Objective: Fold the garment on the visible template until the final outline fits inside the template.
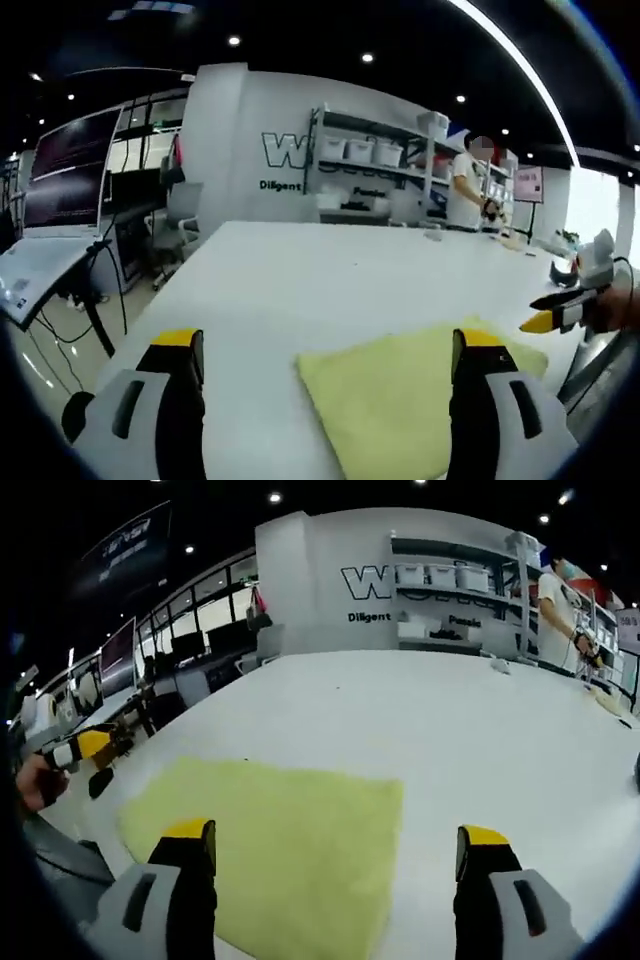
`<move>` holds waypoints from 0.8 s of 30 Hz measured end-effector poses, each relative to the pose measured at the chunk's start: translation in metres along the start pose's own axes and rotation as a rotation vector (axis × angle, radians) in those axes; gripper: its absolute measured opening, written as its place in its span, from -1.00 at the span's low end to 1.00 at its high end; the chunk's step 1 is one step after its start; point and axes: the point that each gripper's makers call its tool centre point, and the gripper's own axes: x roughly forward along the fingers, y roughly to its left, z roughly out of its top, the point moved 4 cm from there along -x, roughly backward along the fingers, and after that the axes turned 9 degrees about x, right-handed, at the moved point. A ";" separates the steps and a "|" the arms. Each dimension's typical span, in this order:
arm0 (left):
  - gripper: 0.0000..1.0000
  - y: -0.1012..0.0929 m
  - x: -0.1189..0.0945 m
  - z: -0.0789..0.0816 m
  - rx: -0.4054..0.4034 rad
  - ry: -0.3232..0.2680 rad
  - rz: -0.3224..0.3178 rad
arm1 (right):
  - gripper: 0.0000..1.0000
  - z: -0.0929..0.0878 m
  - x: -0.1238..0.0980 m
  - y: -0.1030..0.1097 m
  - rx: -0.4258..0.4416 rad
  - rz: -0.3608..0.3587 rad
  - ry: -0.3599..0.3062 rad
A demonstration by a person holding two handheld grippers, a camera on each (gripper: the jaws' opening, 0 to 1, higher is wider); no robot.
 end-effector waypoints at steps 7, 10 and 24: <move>0.98 -0.007 0.003 -0.005 0.026 0.028 -0.041 | 0.98 0.003 -0.001 0.000 0.010 -0.005 -0.020; 0.98 -0.005 0.003 -0.006 0.019 0.026 -0.040 | 0.98 0.005 -0.001 0.000 0.002 -0.007 -0.023; 0.98 -0.007 0.004 -0.010 -0.024 0.029 -0.081 | 0.98 0.010 -0.012 -0.010 0.061 -0.045 -0.064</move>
